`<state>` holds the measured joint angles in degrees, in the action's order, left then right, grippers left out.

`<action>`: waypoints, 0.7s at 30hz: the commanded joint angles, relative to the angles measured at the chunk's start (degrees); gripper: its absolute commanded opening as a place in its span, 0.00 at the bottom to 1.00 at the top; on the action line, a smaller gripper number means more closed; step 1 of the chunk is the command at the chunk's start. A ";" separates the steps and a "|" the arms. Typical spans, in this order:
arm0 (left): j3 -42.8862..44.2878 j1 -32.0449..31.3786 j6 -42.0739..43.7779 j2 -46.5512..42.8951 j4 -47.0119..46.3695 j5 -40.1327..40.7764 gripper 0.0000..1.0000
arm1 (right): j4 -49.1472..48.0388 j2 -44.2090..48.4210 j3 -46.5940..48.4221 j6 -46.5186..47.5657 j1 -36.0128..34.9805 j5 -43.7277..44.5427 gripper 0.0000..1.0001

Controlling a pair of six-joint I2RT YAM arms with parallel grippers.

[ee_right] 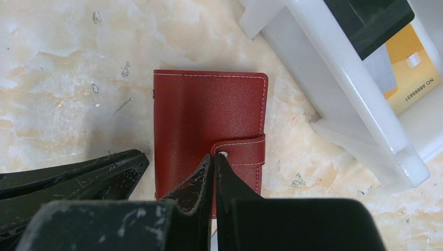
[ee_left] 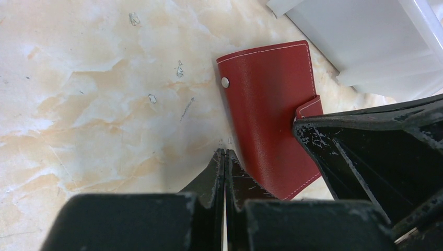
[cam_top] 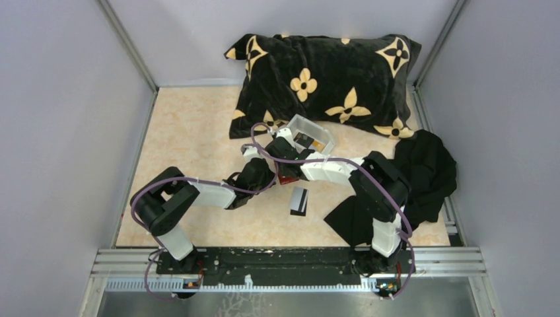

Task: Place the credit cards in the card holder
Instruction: Close the card holder at the center of the board.

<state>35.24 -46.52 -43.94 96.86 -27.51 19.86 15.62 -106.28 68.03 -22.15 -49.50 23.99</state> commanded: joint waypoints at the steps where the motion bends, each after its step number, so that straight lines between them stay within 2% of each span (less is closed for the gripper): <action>1: 0.18 -0.41 -0.29 1.80 2.79 -1.25 0.00 | -0.46 2.40 -0.44 -0.52 0.87 1.11 0.01; 12: 0.33 -0.41 -0.27 2.22 2.79 -1.25 0.00 | -0.51 5.96 -2.17 -0.04 1.71 0.28 0.01; 21: 1.12 -0.41 -0.10 2.94 2.85 -1.60 0.00 | -0.92 4.56 -1.18 0.52 2.32 -0.72 0.01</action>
<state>35.97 -46.61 -44.12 97.82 -28.16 19.81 15.90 -103.18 65.98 -22.11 -47.46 23.44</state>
